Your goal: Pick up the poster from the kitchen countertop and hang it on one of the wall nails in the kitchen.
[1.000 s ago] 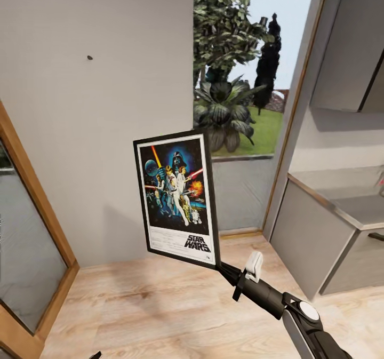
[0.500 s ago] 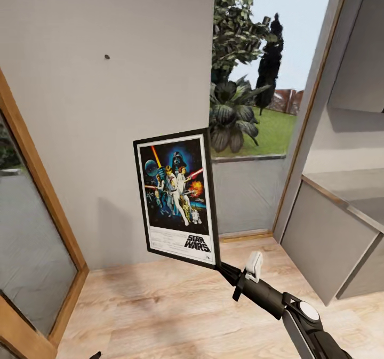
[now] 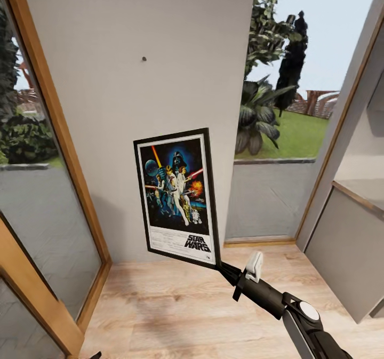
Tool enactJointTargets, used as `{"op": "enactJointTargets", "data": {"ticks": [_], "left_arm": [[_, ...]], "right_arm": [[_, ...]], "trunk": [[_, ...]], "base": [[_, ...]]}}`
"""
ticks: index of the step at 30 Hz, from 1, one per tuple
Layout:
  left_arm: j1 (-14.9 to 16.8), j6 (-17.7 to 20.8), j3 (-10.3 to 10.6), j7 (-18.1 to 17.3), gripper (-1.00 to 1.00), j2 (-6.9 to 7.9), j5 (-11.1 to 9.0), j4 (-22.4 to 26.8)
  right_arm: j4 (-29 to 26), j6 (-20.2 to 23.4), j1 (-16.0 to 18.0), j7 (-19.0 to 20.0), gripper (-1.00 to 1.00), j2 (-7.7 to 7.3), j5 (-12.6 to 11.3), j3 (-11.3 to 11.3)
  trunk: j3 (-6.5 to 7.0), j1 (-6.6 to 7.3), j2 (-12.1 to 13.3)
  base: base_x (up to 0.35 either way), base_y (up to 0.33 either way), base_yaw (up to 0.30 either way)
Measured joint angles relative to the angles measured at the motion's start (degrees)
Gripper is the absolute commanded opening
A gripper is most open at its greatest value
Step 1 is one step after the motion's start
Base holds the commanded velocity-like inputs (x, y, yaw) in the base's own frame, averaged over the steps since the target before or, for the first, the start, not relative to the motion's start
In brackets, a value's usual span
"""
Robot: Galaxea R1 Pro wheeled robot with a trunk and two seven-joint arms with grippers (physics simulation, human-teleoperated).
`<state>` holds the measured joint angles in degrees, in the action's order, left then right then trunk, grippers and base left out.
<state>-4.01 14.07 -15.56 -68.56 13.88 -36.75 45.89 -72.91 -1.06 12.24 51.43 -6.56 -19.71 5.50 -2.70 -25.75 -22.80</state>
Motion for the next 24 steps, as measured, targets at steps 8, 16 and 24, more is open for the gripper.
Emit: {"op": "enactJointTargets", "data": {"ticks": [8,16,24], "left_arm": [[0.05,0.0,0.14,0.0,1.0,0.0,0.03,0.01],[0.03,0.0,0.47,0.0,1.0,0.0,0.03,0.01],[0.02,0.46,0.66,0.26,1.0,3.13,0.15,2.15]], "right_arm": [[0.0,-0.01,0.0,0.0,-1.0,0.02,-0.01,0.0],[-0.02,0.17,0.08,0.46,-1.0,-0.14,0.01,0.0],[-2.27,0.81,0.71,0.66,-1.0,-0.11,-0.2,0.28]], "trunk": [[0.01,0.01,0.0],[0.01,0.0,0.0],[0.02,0.0,-0.01]], "base": [[0.081,0.077,0.015],[0.014,0.013,0.001],[0.0,0.0,0.0]]}}
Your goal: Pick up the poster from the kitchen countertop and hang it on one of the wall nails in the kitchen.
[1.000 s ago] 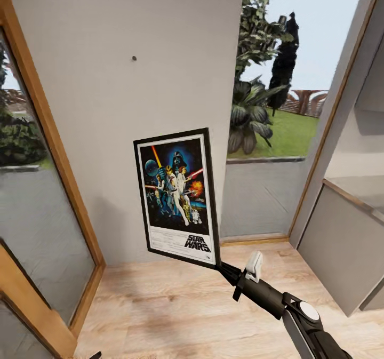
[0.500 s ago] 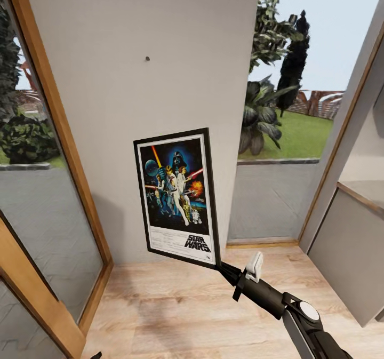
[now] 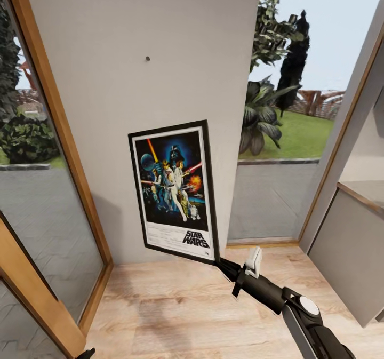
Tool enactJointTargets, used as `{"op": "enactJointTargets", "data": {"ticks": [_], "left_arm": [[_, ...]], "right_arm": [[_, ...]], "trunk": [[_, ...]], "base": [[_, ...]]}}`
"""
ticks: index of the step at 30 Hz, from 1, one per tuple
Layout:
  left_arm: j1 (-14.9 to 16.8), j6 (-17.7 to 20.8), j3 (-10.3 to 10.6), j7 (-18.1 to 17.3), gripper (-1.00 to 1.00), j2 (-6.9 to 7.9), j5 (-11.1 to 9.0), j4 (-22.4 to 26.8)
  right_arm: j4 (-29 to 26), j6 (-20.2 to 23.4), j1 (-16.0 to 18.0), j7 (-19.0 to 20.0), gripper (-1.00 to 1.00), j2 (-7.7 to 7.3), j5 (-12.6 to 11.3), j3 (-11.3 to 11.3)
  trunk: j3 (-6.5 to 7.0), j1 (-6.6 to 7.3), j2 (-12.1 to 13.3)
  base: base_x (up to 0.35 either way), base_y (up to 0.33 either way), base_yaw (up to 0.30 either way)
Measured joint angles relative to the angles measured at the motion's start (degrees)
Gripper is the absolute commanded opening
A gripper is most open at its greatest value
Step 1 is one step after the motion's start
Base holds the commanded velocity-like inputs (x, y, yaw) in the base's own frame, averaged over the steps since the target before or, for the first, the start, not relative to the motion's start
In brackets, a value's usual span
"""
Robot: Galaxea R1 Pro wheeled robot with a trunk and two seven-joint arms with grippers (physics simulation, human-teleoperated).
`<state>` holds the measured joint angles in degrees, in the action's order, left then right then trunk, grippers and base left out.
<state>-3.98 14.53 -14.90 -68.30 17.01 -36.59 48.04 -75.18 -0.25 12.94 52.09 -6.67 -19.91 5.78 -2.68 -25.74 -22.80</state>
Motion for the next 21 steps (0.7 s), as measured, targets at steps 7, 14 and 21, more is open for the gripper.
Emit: {"op": "enactJointTargets", "data": {"ticks": [7,14,21], "left_arm": [[-0.03,-0.21,0.03,1.27,1.0,4.27,9.76,5.62],[-0.01,-2.43,0.07,6.85,1.0,4.8,17.86,6.53],[-0.02,-15.72,0.23,13.74,1.0,3.54,24.82,-2.59]], "right_arm": [[-6.56,7.74,3.96,0.04,-1.0,2.24,-1.46,0.26],[-7.76,14.52,10.45,0.14,-1.0,3.6,-1.7,0.46],[-8.28,22.4,18.47,0.11,-1.0,7.23,-2.85,0.54]], "trunk": [[0.0,0.0,0.01],[0.0,0.0,0.01],[0.0,0.0,0.01]], "base": [[0.0,0.0,0.0],[0.0,0.0,0.0],[0.0,0.0,0.0]]}}
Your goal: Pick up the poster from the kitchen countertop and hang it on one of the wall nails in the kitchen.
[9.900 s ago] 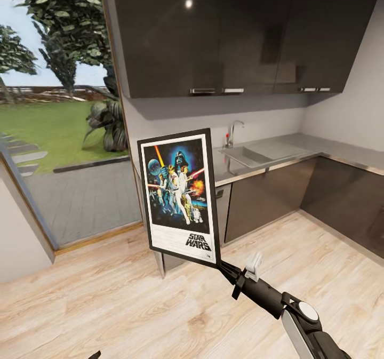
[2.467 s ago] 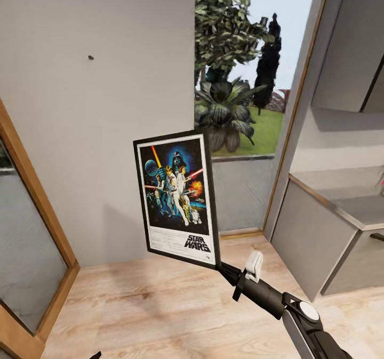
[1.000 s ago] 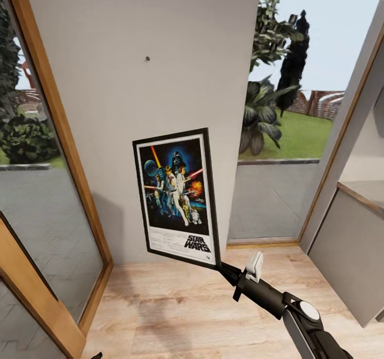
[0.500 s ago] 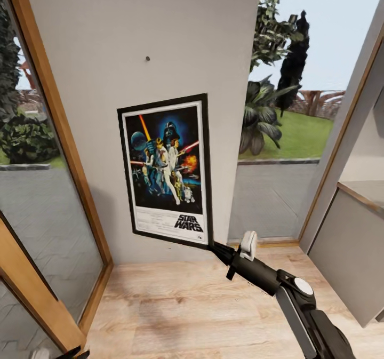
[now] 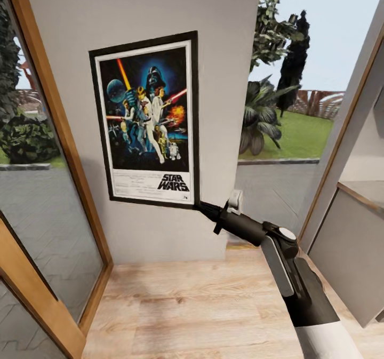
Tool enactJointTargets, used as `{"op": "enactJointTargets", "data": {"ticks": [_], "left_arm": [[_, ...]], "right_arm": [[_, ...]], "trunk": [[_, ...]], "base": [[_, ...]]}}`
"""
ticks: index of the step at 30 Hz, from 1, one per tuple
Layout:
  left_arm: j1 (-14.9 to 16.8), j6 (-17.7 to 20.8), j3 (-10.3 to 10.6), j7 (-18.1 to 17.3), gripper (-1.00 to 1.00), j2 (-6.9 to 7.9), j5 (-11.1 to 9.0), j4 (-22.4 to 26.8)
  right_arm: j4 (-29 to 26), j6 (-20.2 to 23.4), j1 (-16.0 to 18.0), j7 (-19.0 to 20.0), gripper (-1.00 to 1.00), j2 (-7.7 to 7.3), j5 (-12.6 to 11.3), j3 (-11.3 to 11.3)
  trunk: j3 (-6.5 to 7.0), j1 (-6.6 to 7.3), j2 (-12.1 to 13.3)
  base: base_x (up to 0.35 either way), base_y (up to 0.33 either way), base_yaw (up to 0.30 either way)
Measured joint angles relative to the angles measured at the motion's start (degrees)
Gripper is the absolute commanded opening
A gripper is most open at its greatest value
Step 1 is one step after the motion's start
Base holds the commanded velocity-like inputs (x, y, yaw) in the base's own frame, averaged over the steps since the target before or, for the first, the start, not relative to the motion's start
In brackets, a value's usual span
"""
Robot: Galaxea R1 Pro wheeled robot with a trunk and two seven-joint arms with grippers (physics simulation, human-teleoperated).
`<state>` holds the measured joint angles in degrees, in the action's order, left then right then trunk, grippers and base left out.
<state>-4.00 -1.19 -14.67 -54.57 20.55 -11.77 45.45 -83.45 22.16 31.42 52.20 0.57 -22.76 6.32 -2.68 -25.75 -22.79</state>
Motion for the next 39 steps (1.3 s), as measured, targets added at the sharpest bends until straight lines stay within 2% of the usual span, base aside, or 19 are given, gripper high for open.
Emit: {"op": "enactJointTargets", "data": {"ticks": [5,10,13,14,15,18,20,21,24,29,33,36,37,39], "left_arm": [[-0.01,-4.29,-0.28,0.18,1.0,-0.2,0.39,-2.76],[0.02,-5.36,-0.5,0.02,1.0,-0.46,0.31,-3.22],[0.02,-5.38,-0.88,-1.38,1.0,-0.45,-2.4,-3.21],[0.02,-5.35,-1.06,-2.84,1.0,-0.43,-3.7,-3.23],[0.0,-5.28,-1.36,-5.55,1.0,-0.34,-5.09,-3.27],[0.01,-5.28,-2.04,-7.24,1.0,-0.29,-5.8,-3.28],[0.01,-5.28,-2.47,-7.84,1.0,-0.27,-6.04,-3.23],[0.02,-5.28,-2.72,-7.96,1.0,-0.24,-6.08,-3.22],[0.02,-5.28,-2.84,-8.02,1.0,-0.22,-6.11,-3.22],[0.01,-5.28,-2.9,-8.04,1.0,-0.24,-6.14,-3.21],[0.01,-5.28,-2.91,-8.05,1.0,-0.26,-6.16,-3.21],[0.02,-5.28,-2.92,-8.05,1.0,-0.26,-6.16,-3.21],[0.0,-5.28,-2.92,-8.05,1.0,-0.26,-6.17,-3.22],[0.01,-5.28,-2.92,-8.05,1.0,-0.26,-6.17,-3.21]], "right_arm": [[0.21,2.53,5.23,-0.05,-1.0,0.92,-1.32,-0.05],[0.56,3.13,10.34,-1.07,-1.0,1.14,-6.29,-0.08],[0.85,3.18,12.64,-2.85,-1.0,1.16,-8.05,-0.08],[1.26,3.19,13.34,-3.43,-1.0,1.16,-9.28,-0.08],[3.38,3.16,15.17,-5.0,-1.0,1.09,-10.97,-0.08],[8.67,3.22,19.1,-6.55,-1.0,1.02,-11.94,-0.07],[13.29,3.7,23.07,-7.17,-1.0,1.01,-12.37,-0.07],[16.26,5.76,25.67,-7.37,-1.0,1.03,-12.23,-0.07],[18.34,7.59,27.32,-7.35,-1.0,0.97,-12.33,-0.02],[20.22,8.54,28.16,-6.94,-1.0,0.78,-12.31,0.11],[20.9,8.78,28.39,-2.67,-1.0,0.5,-12.36,2.61],[21.0,8.72,28.43,-0.48,-1.0,0.37,-12.26,3.58],[20.81,8.77,28.44,2.37,-1.0,0.32,-12.47,4.17],[20.82,8.62,28.43,3.15,-1.0,0.29,-12.22,4.25]], "trunk": [[0.0,0.0,0.0],[0.0,0.0,0.0],[0.0,0.0,0.0],[0.0,0.0,0.0],[0.0,0.0,0.01],[0.0,0.0,0.01],[0.0,0.0,0.0],[0.01,-0.01,0.02],[0.0,0.0,0.0],[0.0,0.0,0.0],[0.0,0.0,0.0],[0.0,0.0,0.0],[0.0,0.0,0.0],[0.0,0.0,0.0]], "base": [[0.0,0.0,0.0],[0.0,0.0,0.0],[0.0,0.0,0.0],[0.0,0.0,0.0],[0.0,0.0,0.0],[0.0,0.0,0.0],[0.0,0.0,0.0],[0.0,0.0,0.0],[0.0,0.0,0.0],[0.0,0.0,0.0],[0.0,0.0,0.0],[0.0,0.0,0.0],[0.0,0.0,0.0],[0.0,0.0,0.0]]}}
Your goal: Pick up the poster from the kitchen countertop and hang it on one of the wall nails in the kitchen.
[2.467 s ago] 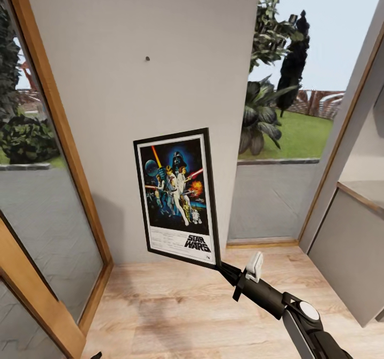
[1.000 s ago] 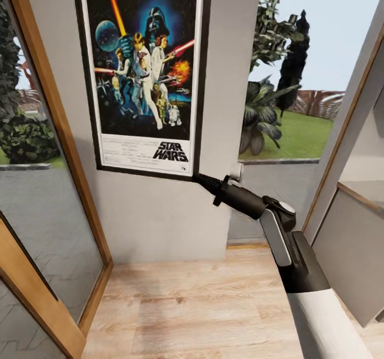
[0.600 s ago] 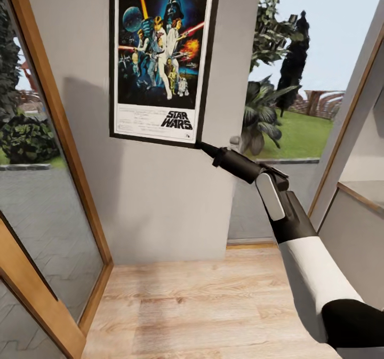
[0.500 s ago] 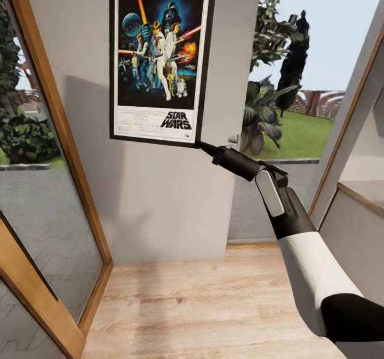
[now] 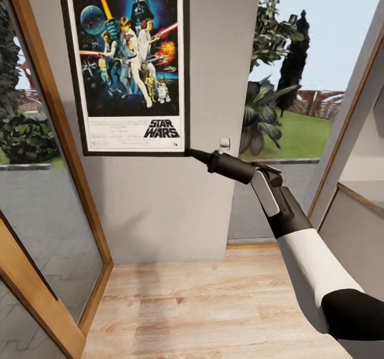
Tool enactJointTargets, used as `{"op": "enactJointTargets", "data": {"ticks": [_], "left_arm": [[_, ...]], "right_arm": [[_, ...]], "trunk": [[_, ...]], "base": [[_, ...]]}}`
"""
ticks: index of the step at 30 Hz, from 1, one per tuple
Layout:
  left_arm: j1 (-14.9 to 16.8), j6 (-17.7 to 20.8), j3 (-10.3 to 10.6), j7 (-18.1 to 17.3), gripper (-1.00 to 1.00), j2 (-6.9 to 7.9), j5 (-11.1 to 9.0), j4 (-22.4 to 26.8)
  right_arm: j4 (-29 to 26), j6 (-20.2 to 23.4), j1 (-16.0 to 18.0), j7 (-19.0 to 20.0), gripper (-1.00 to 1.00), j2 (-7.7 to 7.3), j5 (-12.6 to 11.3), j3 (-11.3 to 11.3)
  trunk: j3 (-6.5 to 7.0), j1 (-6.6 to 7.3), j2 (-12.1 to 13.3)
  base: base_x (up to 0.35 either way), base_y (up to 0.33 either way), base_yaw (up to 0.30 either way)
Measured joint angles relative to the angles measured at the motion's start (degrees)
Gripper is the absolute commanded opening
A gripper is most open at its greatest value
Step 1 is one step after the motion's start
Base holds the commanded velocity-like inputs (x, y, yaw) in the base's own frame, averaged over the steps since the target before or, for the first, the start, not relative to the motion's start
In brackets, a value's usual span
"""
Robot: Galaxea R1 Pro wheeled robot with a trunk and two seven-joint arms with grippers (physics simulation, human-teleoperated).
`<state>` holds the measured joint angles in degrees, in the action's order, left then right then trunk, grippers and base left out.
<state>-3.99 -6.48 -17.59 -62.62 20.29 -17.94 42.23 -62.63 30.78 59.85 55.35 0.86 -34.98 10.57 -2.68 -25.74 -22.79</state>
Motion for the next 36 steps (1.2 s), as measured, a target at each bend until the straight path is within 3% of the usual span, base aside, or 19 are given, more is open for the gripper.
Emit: {"op": "enactJointTargets", "data": {"ticks": [9,28,36], "left_arm": [[-0.01,0.0,0.03,0.01,1.0,0.0,-0.02,0.01],[-0.02,0.0,0.01,0.01,1.0,0.0,-0.02,0.01],[-0.01,0.0,0.03,0.01,1.0,0.0,-0.02,0.01]], "right_arm": [[0.24,-0.19,-0.18,4.99,-1.0,-2.64,0.12,2.71],[0.19,-2.79,-0.92,7.39,-1.0,-3.73,0.11,2.92],[0.27,-3.06,-1.01,8.61,-1.0,-4.23,3.33,2.92]], "trunk": [[0.0,0.0,0.0],[0.0,0.0,0.0],[0.0,0.0,0.0]], "base": [[0.0,0.0,0.0],[0.0,0.0,0.0],[0.0,0.0,0.0]]}}
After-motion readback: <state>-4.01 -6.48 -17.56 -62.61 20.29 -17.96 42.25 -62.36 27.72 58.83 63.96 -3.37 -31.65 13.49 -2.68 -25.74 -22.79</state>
